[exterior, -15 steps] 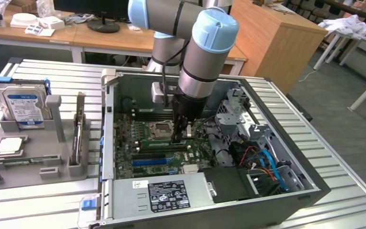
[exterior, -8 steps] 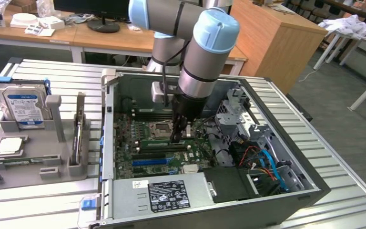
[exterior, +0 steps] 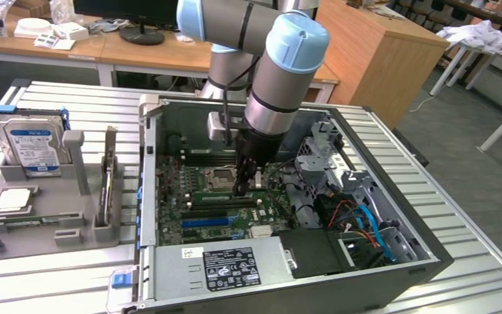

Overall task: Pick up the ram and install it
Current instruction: 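Insert the ram into the slot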

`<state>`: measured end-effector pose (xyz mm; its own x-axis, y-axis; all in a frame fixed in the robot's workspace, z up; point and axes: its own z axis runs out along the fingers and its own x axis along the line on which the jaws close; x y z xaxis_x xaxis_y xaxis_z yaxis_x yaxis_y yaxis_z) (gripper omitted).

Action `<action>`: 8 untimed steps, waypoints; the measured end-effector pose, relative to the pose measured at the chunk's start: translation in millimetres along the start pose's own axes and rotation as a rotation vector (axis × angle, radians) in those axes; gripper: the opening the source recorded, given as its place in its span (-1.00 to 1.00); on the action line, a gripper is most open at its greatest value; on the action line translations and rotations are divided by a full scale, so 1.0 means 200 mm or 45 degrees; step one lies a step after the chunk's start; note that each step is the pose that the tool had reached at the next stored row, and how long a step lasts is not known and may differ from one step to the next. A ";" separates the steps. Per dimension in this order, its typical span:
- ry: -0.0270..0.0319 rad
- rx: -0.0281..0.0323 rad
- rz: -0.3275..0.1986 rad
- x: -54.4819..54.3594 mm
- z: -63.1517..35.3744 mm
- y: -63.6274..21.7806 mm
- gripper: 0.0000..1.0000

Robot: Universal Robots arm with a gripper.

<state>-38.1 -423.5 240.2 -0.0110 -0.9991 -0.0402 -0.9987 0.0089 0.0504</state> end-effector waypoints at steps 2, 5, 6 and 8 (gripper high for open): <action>0.0007 -0.0005 -0.011 0.00 0.000 0.000 -0.75; 0.0012 -0.0008 -0.018 0.00 -0.001 0.000 -0.75; 0.0012 -0.0008 -0.018 0.00 0.000 0.000 -0.75; 0.0011 -0.0009 -0.018 0.00 0.000 0.000 -0.75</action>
<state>-38.1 -423.7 240.3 0.0031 -0.9992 -0.0400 -0.9987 -0.0051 0.0506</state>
